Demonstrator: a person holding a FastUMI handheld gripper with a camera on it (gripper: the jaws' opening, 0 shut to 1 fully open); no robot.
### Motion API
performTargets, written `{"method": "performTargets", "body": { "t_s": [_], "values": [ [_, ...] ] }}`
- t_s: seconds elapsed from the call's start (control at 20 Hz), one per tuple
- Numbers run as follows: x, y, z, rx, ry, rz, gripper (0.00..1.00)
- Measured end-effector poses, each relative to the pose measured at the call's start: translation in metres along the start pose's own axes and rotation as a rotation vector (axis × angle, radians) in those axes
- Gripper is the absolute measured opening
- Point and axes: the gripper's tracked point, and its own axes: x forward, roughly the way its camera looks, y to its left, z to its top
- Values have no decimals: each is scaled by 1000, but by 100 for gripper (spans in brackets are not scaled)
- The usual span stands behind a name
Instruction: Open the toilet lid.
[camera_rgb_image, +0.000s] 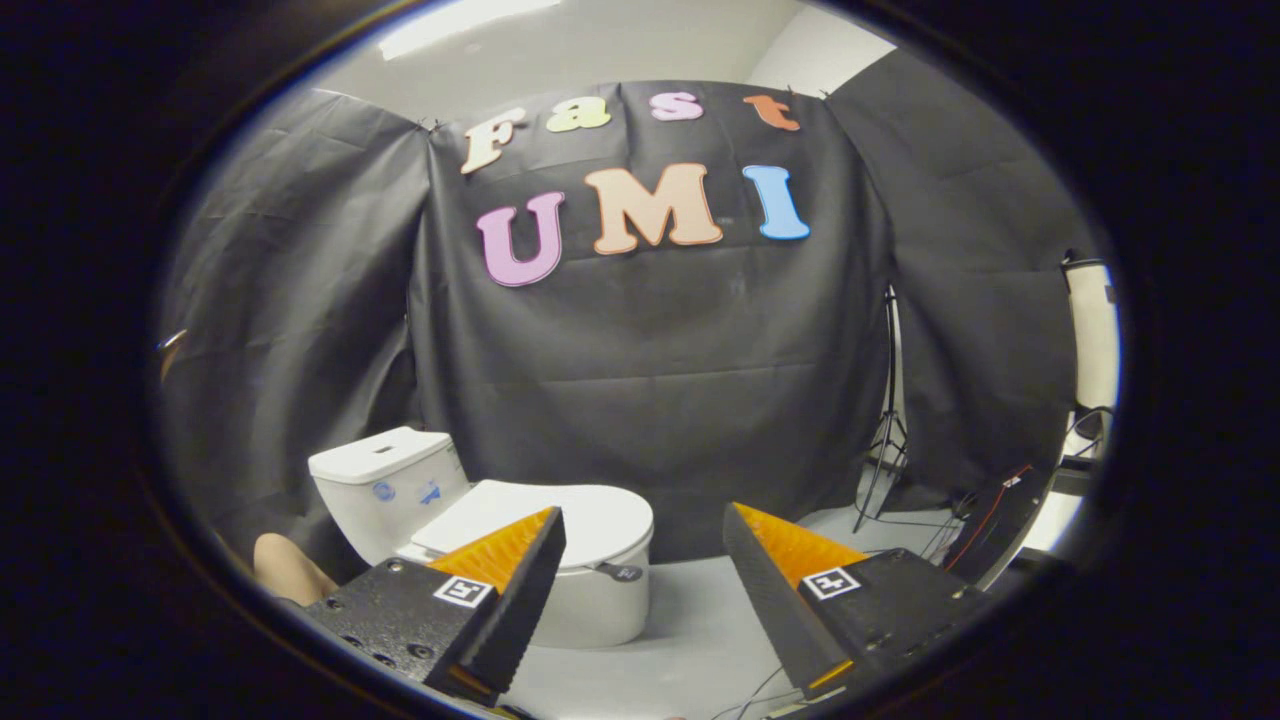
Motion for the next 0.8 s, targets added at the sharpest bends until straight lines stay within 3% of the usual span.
{"method": "performTargets", "body": {
  "t_s": [0.4,0.8],
  "values": [
    [67,-5,-17,27,164,44,97],
    [158,-24,-36,361,267,69,97]
  ]
}}
